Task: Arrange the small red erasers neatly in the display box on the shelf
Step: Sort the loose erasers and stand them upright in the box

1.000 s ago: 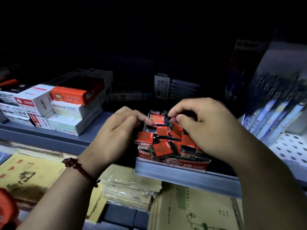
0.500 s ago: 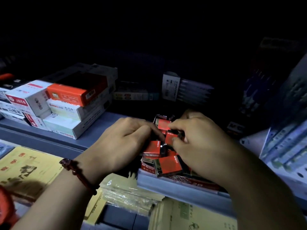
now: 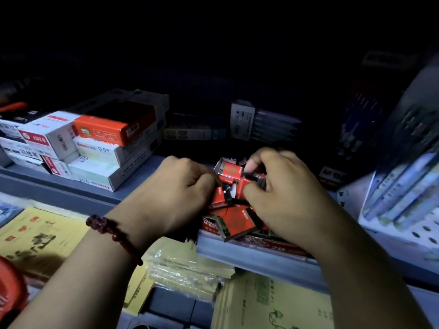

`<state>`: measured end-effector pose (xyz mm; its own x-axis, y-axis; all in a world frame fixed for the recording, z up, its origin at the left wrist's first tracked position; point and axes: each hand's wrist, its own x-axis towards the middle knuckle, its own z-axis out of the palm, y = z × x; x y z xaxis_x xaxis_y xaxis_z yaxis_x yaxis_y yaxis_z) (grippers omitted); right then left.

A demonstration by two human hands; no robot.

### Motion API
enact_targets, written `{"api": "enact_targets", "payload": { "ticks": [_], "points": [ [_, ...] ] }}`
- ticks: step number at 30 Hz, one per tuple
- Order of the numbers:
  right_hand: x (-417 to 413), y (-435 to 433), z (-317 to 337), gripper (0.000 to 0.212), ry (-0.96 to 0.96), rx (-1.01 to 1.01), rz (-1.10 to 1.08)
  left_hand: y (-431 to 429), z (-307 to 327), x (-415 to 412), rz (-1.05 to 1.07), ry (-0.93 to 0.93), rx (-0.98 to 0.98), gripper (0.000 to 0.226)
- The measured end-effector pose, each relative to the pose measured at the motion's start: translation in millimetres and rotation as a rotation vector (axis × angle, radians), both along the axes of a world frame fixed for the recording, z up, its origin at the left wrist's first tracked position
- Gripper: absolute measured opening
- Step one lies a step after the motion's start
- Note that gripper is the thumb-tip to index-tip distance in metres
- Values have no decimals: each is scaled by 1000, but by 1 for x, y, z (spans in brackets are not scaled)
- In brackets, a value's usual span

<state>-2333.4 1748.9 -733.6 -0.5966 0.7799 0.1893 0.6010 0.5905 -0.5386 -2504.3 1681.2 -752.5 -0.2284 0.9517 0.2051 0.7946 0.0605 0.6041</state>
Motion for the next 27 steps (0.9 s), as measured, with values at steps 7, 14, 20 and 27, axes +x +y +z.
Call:
{"api": "enact_targets", "payload": {
  "ticks": [7,14,20,27],
  "points": [
    [1,5,-6,11,165,-6,-22,-3,-1,0,-32,-29,43,44],
    [0,8,-8,15,276,-44,-38,-7,3,2,-50,-22,22,35],
    [-1,13,-11,16,411,-72,-125,-11,2,3,-63,-57,35,40],
    [-1,13,-12,10,427,-129,-109,-12,-2,1,-44,-85,69,38]
  ]
}}
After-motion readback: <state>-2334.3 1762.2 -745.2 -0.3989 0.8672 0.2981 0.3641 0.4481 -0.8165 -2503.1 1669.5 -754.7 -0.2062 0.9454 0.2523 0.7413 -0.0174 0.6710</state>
